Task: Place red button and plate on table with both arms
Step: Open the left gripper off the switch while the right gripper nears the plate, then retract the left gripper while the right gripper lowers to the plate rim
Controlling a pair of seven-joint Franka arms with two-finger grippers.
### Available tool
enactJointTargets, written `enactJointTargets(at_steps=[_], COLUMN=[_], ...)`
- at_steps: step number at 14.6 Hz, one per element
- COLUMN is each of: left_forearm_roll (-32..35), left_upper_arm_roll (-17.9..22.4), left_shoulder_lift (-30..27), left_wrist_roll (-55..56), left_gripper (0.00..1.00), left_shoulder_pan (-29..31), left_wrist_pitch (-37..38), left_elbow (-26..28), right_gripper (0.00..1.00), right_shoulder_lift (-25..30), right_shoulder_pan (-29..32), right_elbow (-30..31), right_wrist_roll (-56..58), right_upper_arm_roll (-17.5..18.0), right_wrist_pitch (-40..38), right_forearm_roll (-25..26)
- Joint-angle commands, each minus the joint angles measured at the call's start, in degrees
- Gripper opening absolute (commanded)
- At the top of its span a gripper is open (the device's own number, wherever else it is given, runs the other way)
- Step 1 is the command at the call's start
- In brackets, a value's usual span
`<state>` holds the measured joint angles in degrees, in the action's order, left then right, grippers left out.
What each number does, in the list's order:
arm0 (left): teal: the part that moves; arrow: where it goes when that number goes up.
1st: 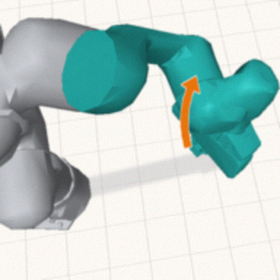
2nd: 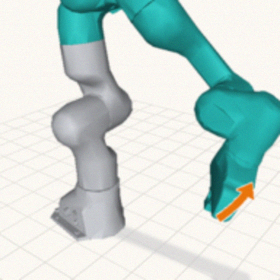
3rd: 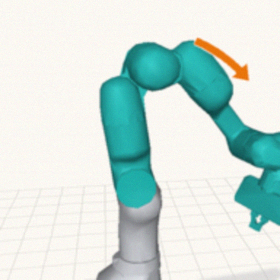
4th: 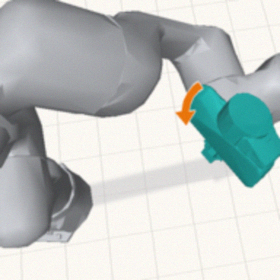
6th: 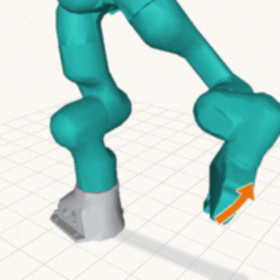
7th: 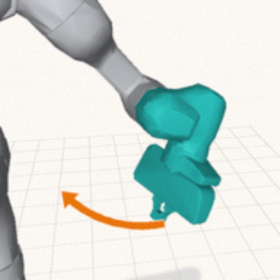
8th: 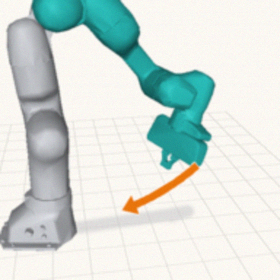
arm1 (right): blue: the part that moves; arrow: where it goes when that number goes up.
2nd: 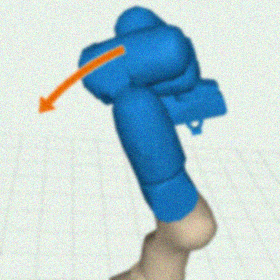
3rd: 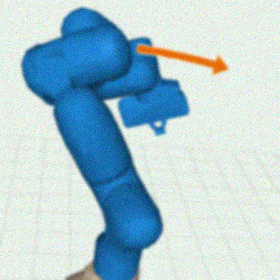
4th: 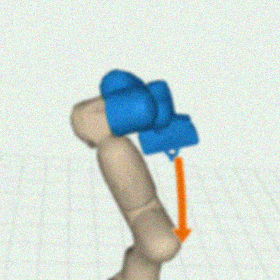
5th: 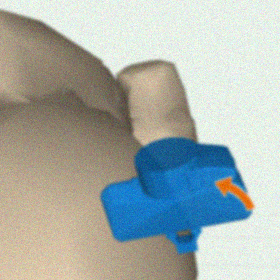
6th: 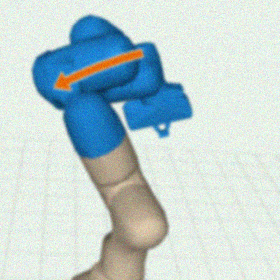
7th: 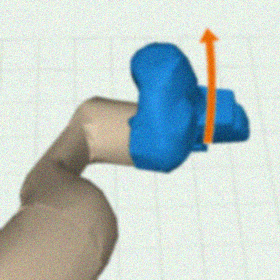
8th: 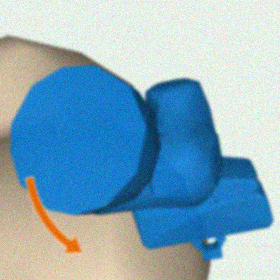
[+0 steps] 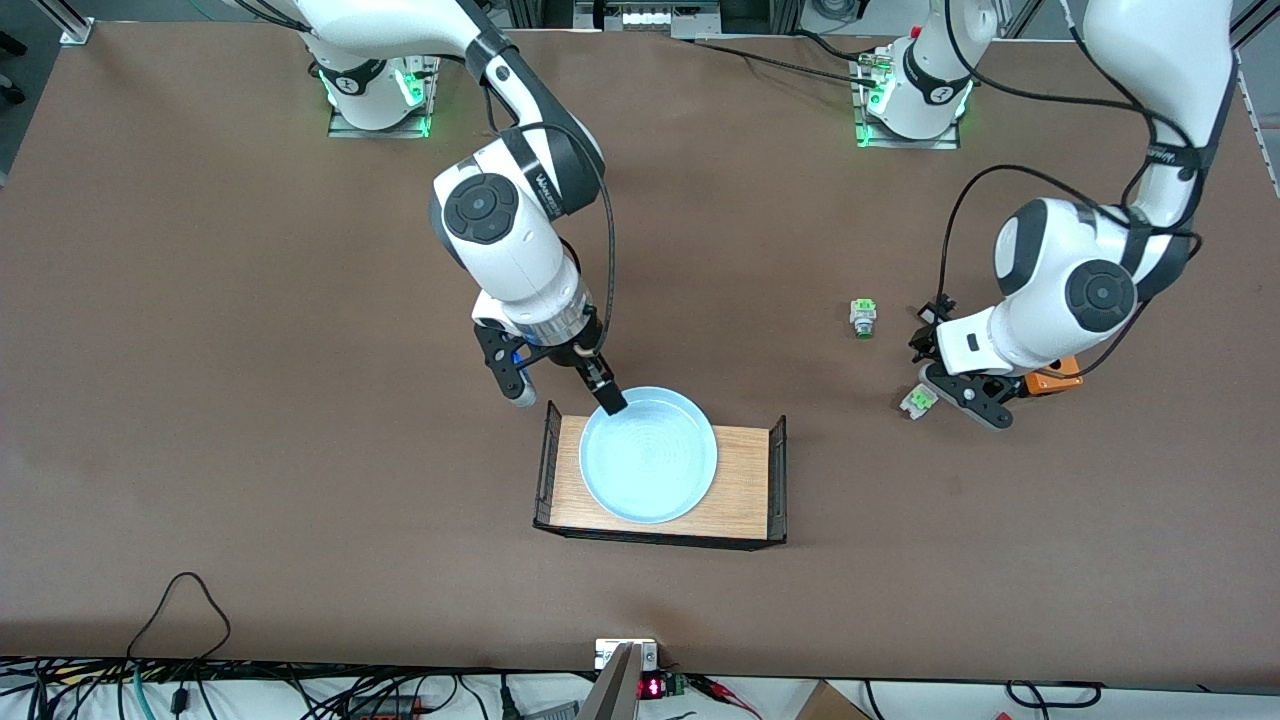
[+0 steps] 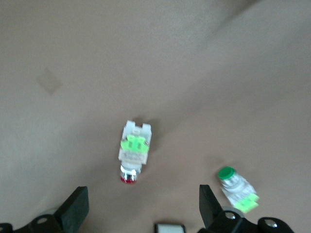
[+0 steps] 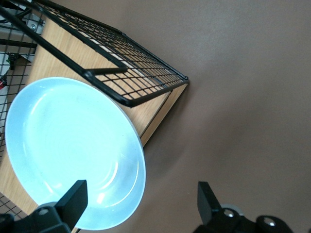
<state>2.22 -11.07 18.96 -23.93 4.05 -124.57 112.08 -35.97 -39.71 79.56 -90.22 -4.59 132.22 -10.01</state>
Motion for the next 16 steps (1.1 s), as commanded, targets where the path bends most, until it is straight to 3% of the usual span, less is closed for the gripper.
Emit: enactJointTargets(at_steps=[1,3,6,10,13,14,16], left_forearm_roll=[-0.2,0.77,2.17,4.99,4.47,4.46,4.47], left_upper_arm_roll=[-0.89,-1.06,-0.71,-1.15,-0.28,-0.27,-0.18], left_shoulder_lift=[-0.15,-1.2,-1.03,-2.17,-2.52,-2.44,-1.3], left_wrist_roll=[8.0,12.83,17.94,25.4,28.77,28.77,28.77], left_gripper=[1.0,1.0,1.0,1.0,1.0,1.0,1.0], left_shoulder_pan=[-0.27,-0.19,-0.01,-0.1,0.43,0.6,0.25], left_wrist_pitch=[10.81,16.7,29.44,39.9,41.95,41.87,41.52], left_elbow=[-7.12,-12.38,-24.77,-33.75,-38.23,-40.42,-44.12], right_gripper=[1.0,1.0,1.0,0.94,0.87,0.73,0.68], right_shoulder_lift=[-1.82,-2.0,-2.88,-3.5,-3.5,-3.5,-3.5], right_shoulder_pan=[-0.63,-0.54,-0.63,-0.63,-0.63,-0.71,-0.72], right_elbow=[-1.78,-1.69,-1.69,-1.6,-1.51,-1.51,-1.51], right_wrist_roll=[-0.74,-0.74,-0.92,-1.01,-0.92,-0.83,-0.83], right_upper_arm_roll=[-0.77,-0.86,-0.86,-0.86,-0.86,-0.86,-0.86], right_wrist_pitch=[0.31,0.84,2.68,4.45,4.45,4.45,4.45], right_forearm_roll=[-0.8,-0.71,-0.8,-0.8,-0.8,-0.8,-0.8])
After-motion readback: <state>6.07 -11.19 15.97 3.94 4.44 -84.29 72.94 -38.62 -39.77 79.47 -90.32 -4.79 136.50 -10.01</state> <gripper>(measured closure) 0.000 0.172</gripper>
